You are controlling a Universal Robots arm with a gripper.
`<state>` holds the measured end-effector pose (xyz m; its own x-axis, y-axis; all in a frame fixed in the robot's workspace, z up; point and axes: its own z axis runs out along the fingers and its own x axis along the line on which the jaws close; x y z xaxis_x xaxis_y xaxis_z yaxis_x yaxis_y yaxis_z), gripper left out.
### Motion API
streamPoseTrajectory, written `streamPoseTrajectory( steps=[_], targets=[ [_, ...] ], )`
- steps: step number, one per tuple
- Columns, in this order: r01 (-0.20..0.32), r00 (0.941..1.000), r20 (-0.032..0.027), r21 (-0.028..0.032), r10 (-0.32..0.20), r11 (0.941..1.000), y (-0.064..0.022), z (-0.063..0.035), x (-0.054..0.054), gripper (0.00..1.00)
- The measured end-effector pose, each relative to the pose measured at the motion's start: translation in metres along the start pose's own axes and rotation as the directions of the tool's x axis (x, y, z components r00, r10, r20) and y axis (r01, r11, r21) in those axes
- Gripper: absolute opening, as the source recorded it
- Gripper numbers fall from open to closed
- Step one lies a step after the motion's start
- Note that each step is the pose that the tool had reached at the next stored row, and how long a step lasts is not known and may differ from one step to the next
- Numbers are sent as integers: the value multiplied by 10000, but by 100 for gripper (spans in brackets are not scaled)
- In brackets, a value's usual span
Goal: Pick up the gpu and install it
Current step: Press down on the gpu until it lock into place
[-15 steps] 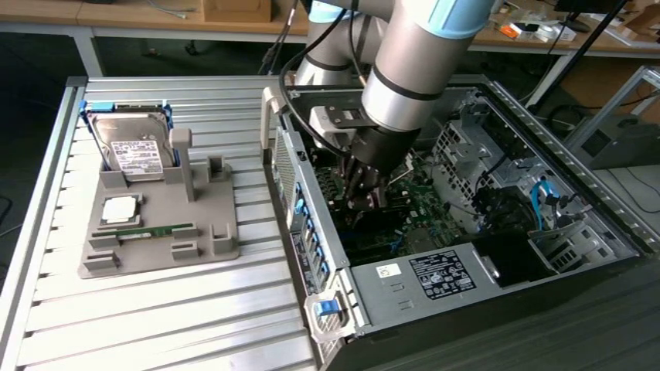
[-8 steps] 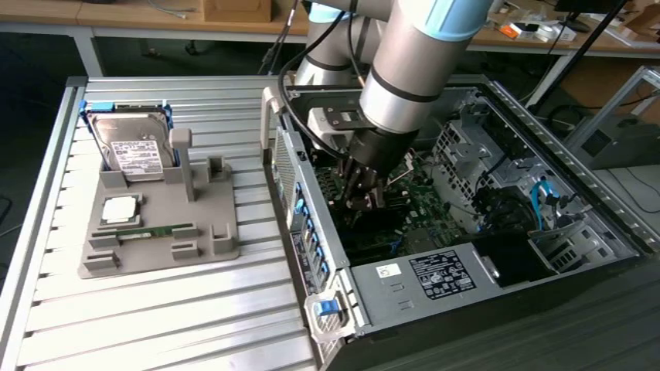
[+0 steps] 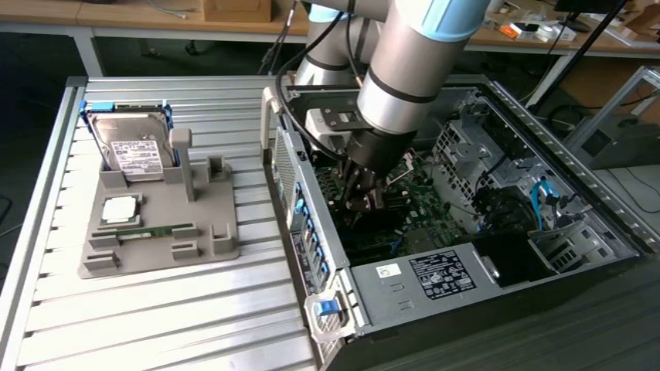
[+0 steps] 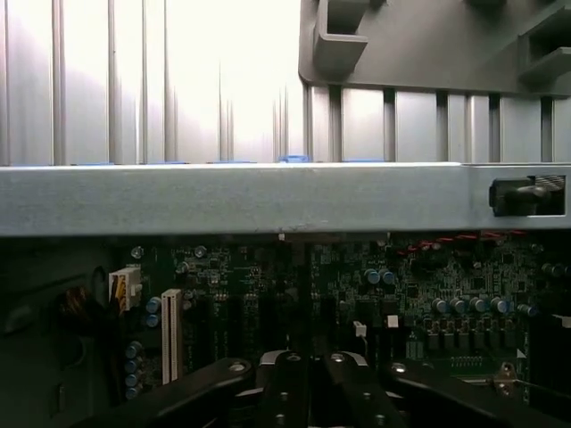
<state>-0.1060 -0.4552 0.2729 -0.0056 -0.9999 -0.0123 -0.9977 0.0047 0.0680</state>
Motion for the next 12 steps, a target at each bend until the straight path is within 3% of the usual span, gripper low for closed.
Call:
streamPoseTrajectory(
  steps=[12],
  targets=[
    [188, 9998, 7, -9, -188, 9998, 13, 4, 23, 10]
  ],
)
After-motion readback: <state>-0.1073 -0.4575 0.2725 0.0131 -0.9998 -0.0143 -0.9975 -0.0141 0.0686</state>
